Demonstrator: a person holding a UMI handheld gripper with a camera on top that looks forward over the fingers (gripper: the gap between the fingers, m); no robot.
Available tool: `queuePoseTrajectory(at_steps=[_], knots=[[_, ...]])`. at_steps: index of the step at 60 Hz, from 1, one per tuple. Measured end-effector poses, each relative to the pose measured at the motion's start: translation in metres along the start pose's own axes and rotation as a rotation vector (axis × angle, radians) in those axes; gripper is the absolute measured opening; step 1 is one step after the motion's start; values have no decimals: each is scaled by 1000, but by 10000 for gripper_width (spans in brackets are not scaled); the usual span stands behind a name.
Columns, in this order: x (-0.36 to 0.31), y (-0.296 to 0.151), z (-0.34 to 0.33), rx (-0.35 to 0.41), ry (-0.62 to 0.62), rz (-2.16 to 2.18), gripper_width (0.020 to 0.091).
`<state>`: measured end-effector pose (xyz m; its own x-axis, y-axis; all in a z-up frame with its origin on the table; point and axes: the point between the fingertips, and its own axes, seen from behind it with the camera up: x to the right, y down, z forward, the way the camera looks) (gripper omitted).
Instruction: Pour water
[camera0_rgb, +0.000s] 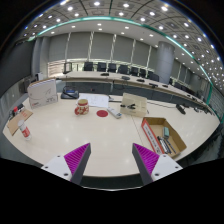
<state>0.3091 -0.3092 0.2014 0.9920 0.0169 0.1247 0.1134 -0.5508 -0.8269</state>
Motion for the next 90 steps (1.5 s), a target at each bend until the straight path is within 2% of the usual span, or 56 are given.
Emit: queuePoseTrajectory(at_steps=[7,16,43,54,67,70,72,78,85,90], knots=[[-22,2,-2,-9,-31,-24,860],[-106,7,-5,-11,-77,-45,859],[-409,39,-15,-45,-306,-84,862],[-504,32,10,18,-350,-107,859],[-537,6,82,127,-247,-42,853],[-540,3,95,147,-234,-22,823],[-542,1,103,158,-232,-5,777],[-545,-10,125,207,-215,24,545],[-550,-17,131,238,-232,27,489],[-549,-20,133,235,-238,29,408]])
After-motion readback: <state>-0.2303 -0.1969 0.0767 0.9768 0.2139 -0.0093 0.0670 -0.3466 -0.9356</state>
